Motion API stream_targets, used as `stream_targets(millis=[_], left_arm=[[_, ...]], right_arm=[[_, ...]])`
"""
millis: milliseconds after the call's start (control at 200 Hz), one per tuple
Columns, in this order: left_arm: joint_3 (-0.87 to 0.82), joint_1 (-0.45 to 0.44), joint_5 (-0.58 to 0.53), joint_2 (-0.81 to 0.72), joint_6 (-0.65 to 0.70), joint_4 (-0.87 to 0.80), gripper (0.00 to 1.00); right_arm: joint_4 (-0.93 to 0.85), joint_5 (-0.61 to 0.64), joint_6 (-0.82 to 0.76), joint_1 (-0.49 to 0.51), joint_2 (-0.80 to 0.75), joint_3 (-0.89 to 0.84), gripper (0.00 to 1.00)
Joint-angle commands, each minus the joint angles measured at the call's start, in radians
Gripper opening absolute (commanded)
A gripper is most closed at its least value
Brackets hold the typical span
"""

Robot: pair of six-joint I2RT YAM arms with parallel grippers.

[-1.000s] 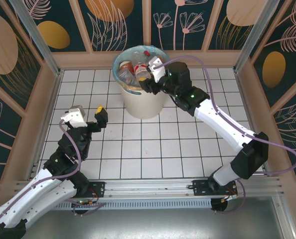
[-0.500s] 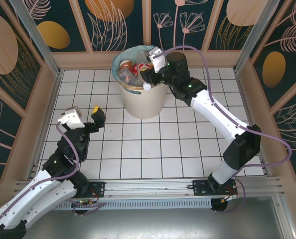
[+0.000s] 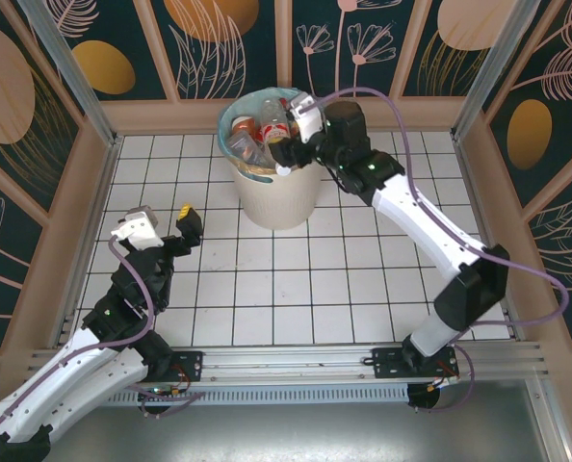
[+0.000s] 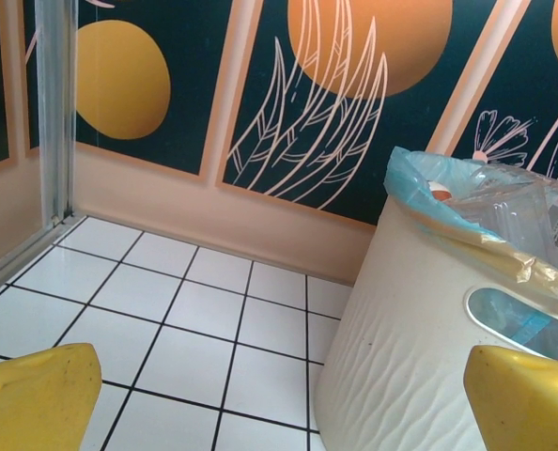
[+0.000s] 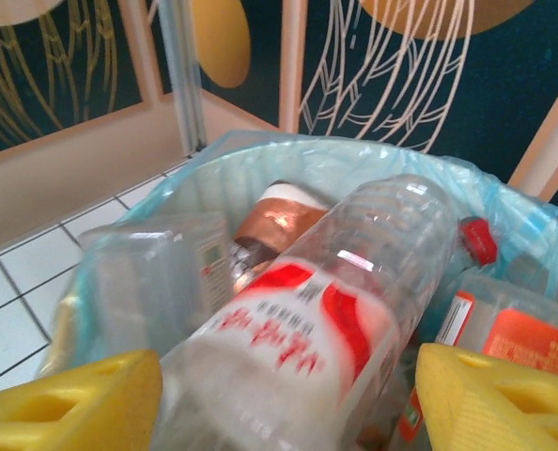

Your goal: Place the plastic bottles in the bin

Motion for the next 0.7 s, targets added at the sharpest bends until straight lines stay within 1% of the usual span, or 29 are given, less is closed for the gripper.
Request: stream_targets(millis=[0, 95, 200, 280, 375, 691], left_arm=[[-0.016, 0.002, -0.023, -0.005, -0.015, 0.012, 0.99], [-0.02, 0.002, -0.019, -0.002, -0.024, 0.014, 0.99], [-0.021, 0.001, -0.017, 0.005, -0.028, 0.017, 0.99], [-0.02, 0.001, -0.016, 0.012, -0.025, 0.02, 0.99], [-0.018, 0.001, -0.014, 0.018, -0.024, 0.02, 0.99], [-0.026, 0.001, -0.025, -0.003, -0.029, -0.001, 0.99]], right_arm=[[0.085, -0.042, -0.064, 0.009, -0.121, -0.092, 0.73], [0.135, -0.052, -0.102, 0.009, -0.184, -0.2, 0.72], [0.184, -0.08, -0.101, 0.007, -0.223, -0.279, 0.65], [0.183, -0.105, -0.097, 0.008, -0.215, -0.289, 0.62], [0.19, -0.133, -0.096, 0.009, -0.199, -0.297, 0.62], [0.201, -0.113, -0.117, 0.009, -0.143, -0.288, 0.61]])
